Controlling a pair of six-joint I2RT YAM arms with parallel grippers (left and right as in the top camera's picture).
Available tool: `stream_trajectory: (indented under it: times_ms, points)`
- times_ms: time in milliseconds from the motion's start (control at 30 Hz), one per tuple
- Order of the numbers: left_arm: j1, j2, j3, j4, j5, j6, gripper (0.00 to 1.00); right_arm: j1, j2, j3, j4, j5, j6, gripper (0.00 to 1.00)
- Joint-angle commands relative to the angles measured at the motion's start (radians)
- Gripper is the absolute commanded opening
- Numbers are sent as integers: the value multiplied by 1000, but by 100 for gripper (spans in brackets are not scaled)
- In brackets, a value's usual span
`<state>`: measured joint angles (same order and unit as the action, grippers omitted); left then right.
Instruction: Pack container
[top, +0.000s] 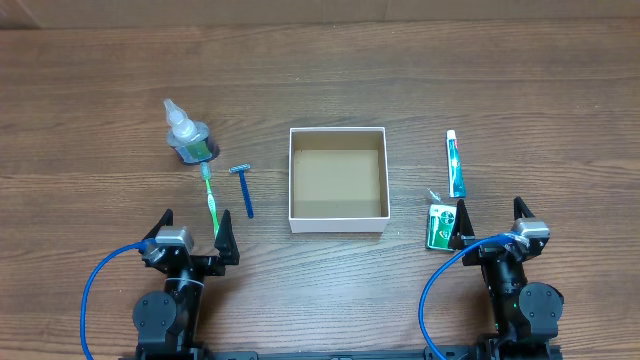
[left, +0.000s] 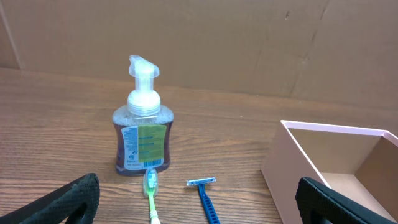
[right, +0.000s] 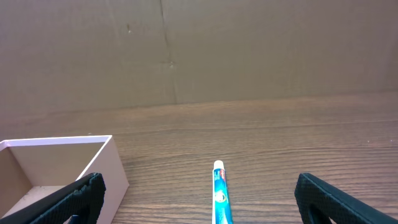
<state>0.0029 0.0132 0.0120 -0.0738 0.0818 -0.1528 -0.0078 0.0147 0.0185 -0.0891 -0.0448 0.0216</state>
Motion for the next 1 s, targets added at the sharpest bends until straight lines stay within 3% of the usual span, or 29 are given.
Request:
stream_trajectory:
  times_ms: [0, 33, 100, 233, 300, 433, 500, 600, 767, 867, 967]
  points:
    - [10, -8, -7, 10, -6, 18, 100, -5, -11, -10, 10, -2, -7, 100]
    - [10, -8, -7, 28, 6, 8, 100, -5, -11, -10, 10, -2, -7, 100]
    - [10, -8, -7, 21, 204, -147, 100, -5, -11, -10, 10, -2, -7, 100]
    - [10, -7, -7, 34, 342, -291, 100, -5, -11, -10, 10, -2, -7, 100]
    - [10, -7, 2, 37, 391, -293, 100, -5, -11, -10, 10, -2, -7, 100]
    - [10, 3, 186, -103, 309, -212, 100, -5, -11, -10, 10, -2, -7, 100]
    - [10, 88, 399, -289, 125, -175, 100, -5, -11, -10, 10, -2, -7, 100]
    - [10, 292, 644, -432, 6, -92, 100, -5, -11, -10, 10, -2, -7, 100]
    - [10, 851, 1163, -778, -7, 56, 100, -5, -11, -10, 10, -2, -7, 100]
    - [10, 1172, 1482, -1014, -11, 92, 100, -5, -11, -10, 10, -2, -7, 100]
    - [10, 1390, 1702, -1144, -11, 99, 100, -5, -11, -10, 10, -2, -7, 100]
